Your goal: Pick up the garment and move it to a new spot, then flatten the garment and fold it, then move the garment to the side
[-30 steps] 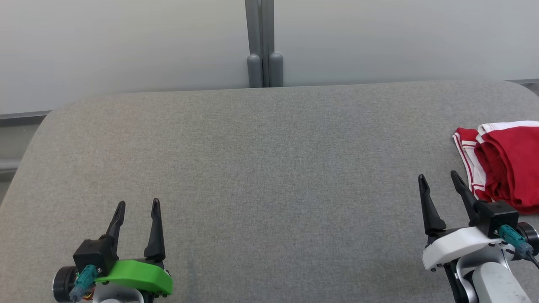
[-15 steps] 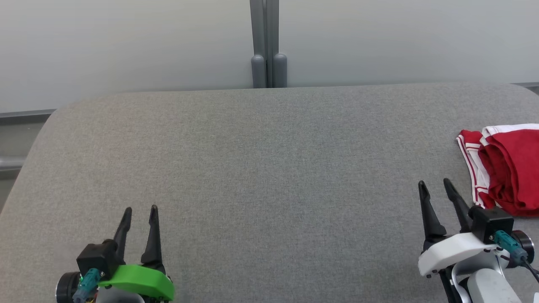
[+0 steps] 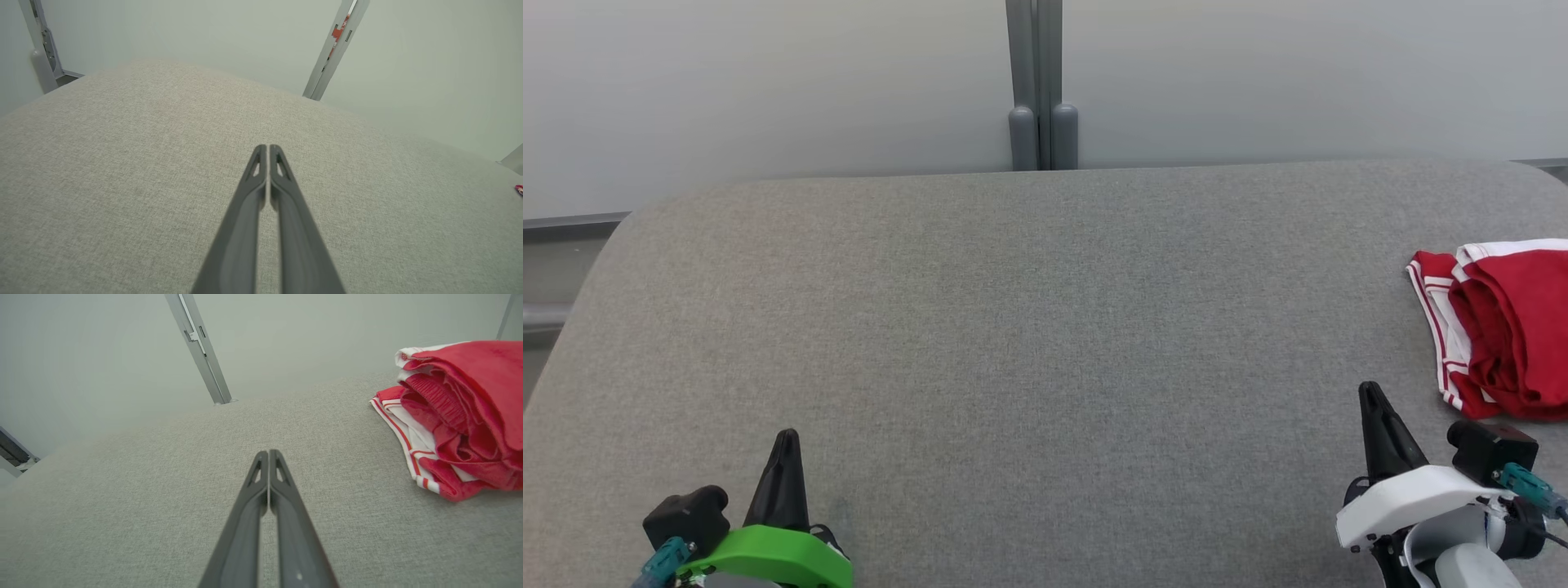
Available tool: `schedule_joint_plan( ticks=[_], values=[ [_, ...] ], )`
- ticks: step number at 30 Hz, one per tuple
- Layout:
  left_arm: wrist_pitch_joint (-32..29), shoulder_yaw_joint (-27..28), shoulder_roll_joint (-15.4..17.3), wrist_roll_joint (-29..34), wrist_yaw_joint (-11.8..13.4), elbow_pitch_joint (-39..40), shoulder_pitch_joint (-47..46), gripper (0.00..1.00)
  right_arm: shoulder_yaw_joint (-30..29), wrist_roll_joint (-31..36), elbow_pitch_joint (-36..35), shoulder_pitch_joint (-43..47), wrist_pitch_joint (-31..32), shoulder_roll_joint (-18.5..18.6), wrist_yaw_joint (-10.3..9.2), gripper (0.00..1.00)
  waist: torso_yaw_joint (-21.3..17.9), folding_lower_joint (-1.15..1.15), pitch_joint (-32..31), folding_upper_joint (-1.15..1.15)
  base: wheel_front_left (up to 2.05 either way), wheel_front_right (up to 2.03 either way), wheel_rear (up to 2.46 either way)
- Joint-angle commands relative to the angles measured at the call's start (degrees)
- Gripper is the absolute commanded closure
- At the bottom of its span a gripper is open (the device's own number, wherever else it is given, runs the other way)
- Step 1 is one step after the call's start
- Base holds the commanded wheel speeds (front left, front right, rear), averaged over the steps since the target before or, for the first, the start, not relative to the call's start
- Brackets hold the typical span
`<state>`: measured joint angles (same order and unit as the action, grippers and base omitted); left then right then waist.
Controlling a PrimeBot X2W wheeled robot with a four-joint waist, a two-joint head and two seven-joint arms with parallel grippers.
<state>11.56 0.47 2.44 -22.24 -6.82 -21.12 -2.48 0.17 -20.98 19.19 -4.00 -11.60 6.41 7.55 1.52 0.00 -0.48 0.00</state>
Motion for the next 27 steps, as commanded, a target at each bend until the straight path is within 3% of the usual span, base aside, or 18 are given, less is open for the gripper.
schedule_joint_plan(
  ticks=[1, 27],
  values=[
    [-0.56, 0.49, 0.19, -2.73, -0.12, 1.23, -1.38, 1.0, -0.49, -2.73, -1.24, -1.23, 0.57, 0.19, -0.01, 1.0, -0.02, 0.0, 0.01, 0.0, 0.0, 0.0, 0.0],
    [-6.31, 2.31, 0.32, -25.06, -0.31, 3.38, -2.33, 1.0, -2.52, -25.52, -2.75, -1.72, 6.34, -1.02, -0.03, 1.0, -0.36, 0.0, 0.16, 0.0, 0.0, 0.0, 0.0]
  ],
)
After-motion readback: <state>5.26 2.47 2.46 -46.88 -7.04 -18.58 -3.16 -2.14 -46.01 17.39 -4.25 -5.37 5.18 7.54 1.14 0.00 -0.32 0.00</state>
